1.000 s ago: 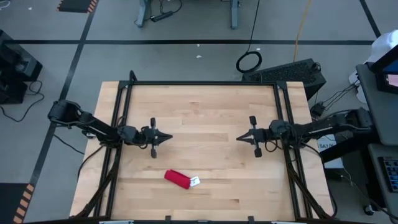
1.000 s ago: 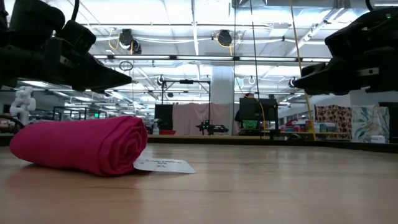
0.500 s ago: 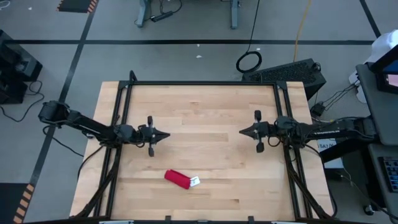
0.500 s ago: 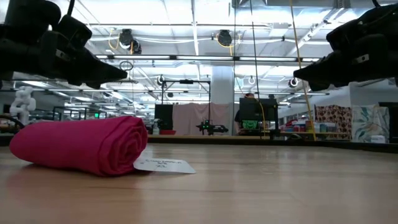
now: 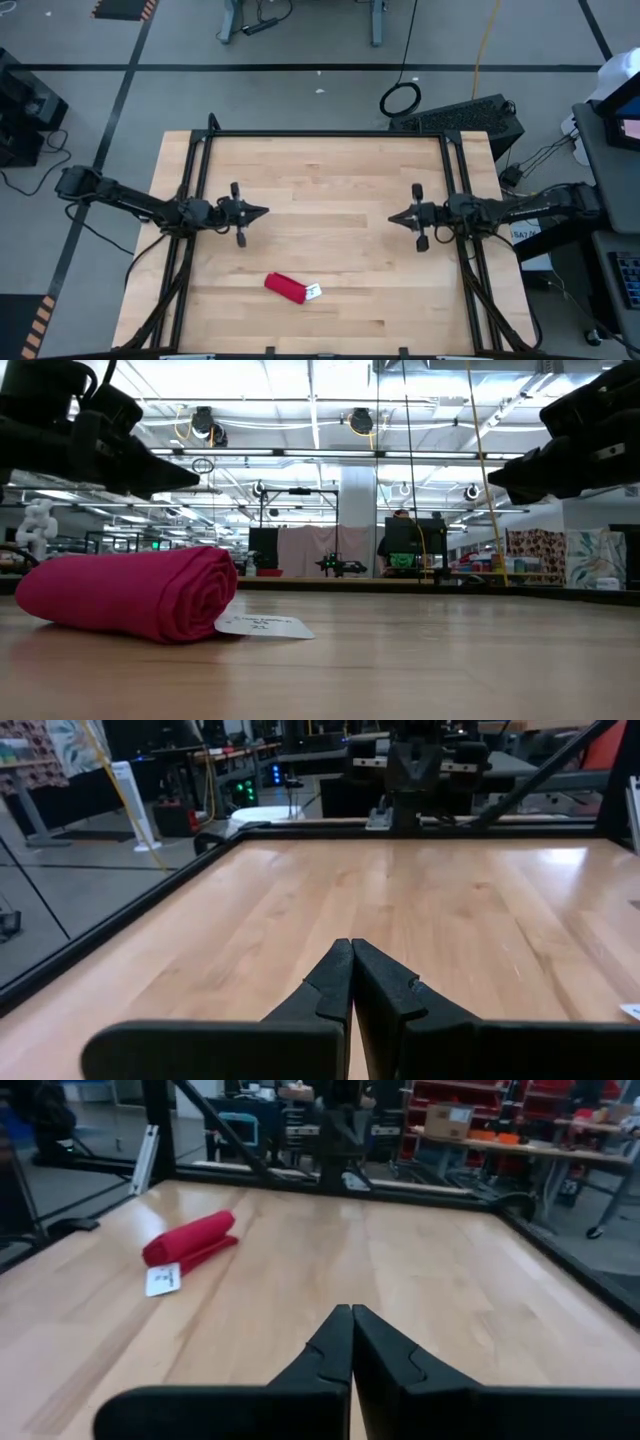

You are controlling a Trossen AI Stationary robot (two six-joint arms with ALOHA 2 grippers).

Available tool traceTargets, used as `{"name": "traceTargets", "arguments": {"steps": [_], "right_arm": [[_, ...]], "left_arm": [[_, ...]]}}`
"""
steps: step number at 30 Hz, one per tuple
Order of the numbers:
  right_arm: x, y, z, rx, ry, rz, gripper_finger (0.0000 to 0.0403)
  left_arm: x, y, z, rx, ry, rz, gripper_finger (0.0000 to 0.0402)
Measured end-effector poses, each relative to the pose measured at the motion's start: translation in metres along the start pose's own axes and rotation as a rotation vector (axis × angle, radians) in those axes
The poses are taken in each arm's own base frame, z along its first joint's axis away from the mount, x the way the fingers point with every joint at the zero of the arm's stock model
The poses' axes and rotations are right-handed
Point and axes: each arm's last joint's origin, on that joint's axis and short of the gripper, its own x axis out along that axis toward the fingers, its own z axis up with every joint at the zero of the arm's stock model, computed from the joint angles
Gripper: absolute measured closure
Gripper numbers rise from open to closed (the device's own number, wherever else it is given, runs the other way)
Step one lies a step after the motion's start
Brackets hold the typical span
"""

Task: Roll towel
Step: Return to Home Position

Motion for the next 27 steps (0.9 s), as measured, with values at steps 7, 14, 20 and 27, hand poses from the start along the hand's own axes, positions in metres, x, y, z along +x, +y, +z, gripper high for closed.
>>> {"name": "traceTargets", "arguments": {"steps": [7, 14, 20, 27], "right_arm": [[-0.005, 0.003, -0.001, -0.004, 0.010, 0.029, 0.0403], [-0.012, 0.002, 0.003, -0.023, -0.028, 0.004, 0.0403], [-0.019, 0.001, 0.004, -0.041, -0.047, -0.023, 0.0403], [-0.029, 0.001, 0.005, -0.066, -0.088, -0.020, 0.0403]], "left_arm": [[-0.003, 0.001, 0.000, 0.001, 0.012, -0.001, 0.0387], [-0.004, 0.001, 0.001, 0.000, 0.009, -0.001, 0.0387], [-0.004, 0.001, 0.000, 0.000, 0.012, -0.001, 0.0387], [-0.004, 0.002, -0.001, -0.034, 0.027, 0.025, 0.0387]]}}
